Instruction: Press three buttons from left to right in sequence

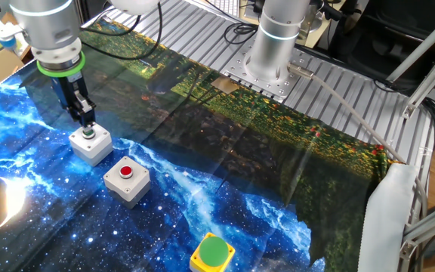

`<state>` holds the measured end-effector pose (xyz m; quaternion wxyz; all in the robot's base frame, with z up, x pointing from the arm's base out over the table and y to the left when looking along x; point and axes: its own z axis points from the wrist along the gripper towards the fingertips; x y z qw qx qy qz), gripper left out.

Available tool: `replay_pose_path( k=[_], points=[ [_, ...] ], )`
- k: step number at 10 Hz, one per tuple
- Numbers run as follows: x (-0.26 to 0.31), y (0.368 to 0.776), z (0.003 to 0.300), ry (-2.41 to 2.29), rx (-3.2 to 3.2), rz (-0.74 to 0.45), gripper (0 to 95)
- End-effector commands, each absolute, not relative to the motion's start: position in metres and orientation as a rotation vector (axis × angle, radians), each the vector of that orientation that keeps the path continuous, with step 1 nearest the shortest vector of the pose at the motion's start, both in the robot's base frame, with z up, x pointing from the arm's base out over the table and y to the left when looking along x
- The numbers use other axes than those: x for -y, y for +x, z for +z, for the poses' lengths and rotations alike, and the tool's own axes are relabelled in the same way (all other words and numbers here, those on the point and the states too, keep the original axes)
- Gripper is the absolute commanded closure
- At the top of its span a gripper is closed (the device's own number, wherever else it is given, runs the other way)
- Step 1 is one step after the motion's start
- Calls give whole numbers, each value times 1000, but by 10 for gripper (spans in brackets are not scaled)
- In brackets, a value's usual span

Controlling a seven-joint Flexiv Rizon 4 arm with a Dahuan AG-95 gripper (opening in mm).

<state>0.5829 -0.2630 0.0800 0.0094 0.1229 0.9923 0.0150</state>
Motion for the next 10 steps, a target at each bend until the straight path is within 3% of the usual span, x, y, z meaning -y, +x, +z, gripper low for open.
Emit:
replay_pose_path(
  k=[1, 2, 3, 6, 10],
  points=[
    [263, 584, 71, 386, -3090, 55, 570],
    [263, 584, 70, 392, -3090, 75, 570],
    [262, 584, 76, 451, -3088, 237, 570],
    [260, 588, 135, 420, -3172, 2, 570],
    [259, 592, 153, 420, -3178, -29, 570]
  ],
)
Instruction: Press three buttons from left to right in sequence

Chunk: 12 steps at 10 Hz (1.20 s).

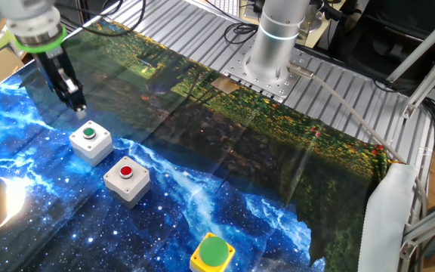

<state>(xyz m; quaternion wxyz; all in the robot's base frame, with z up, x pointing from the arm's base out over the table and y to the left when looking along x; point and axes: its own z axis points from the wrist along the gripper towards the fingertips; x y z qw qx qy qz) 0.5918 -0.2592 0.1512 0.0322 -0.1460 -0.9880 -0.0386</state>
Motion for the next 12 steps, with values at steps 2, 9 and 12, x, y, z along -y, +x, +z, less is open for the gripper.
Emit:
replay_pose_path(
  k=[2, 9, 12],
  points=[
    [259, 592, 153, -402, 3051, 29, 570],
    [255, 594, 144, -428, 3052, 40, 570],
    [248, 595, 143, -535, 3039, 37, 760]
  ],
)
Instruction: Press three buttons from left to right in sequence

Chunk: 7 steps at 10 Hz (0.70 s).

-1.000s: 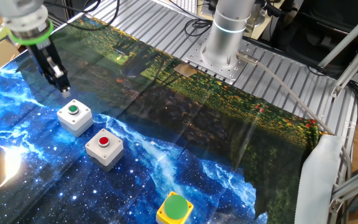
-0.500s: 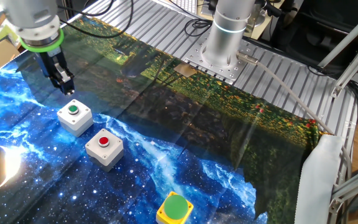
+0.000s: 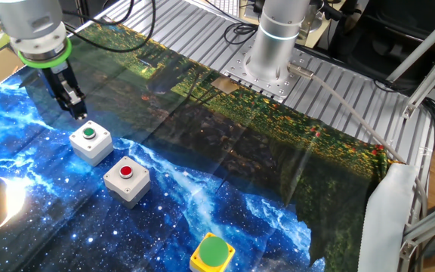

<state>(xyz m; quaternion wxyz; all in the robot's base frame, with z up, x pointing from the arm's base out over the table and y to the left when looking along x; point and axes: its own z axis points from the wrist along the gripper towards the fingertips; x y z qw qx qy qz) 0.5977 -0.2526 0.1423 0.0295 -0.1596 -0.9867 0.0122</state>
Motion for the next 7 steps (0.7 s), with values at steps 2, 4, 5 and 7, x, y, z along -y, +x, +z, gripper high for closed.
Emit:
replay_pose_path(
  k=[2, 4, 5, 7],
  points=[
    [240, 593, 144, -578, 3028, 39, 760],
    [239, 593, 143, -593, 3016, 22, 760],
    [237, 594, 141, -598, 3017, 21, 760],
    [234, 595, 137, -598, 3018, 18, 760]
  ],
)
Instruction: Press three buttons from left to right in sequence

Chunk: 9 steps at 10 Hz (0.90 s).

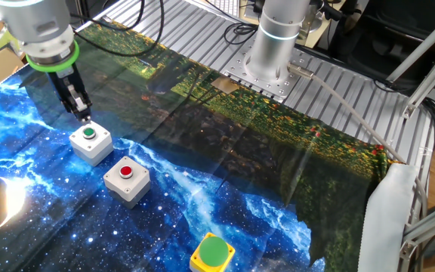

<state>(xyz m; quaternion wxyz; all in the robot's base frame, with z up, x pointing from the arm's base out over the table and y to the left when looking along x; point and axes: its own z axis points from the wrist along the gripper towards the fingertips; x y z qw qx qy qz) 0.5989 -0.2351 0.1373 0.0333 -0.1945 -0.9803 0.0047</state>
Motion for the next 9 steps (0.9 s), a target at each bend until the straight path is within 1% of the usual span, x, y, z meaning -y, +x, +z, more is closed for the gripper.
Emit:
replay_pose_path(
  k=[1, 6, 9],
  points=[
    [232, 595, 135, -603, 3017, 14, 760],
    [209, 591, 129, -697, 3005, 22, 760],
    [211, 601, 135, -655, 3009, 22, 760]
  ],
)
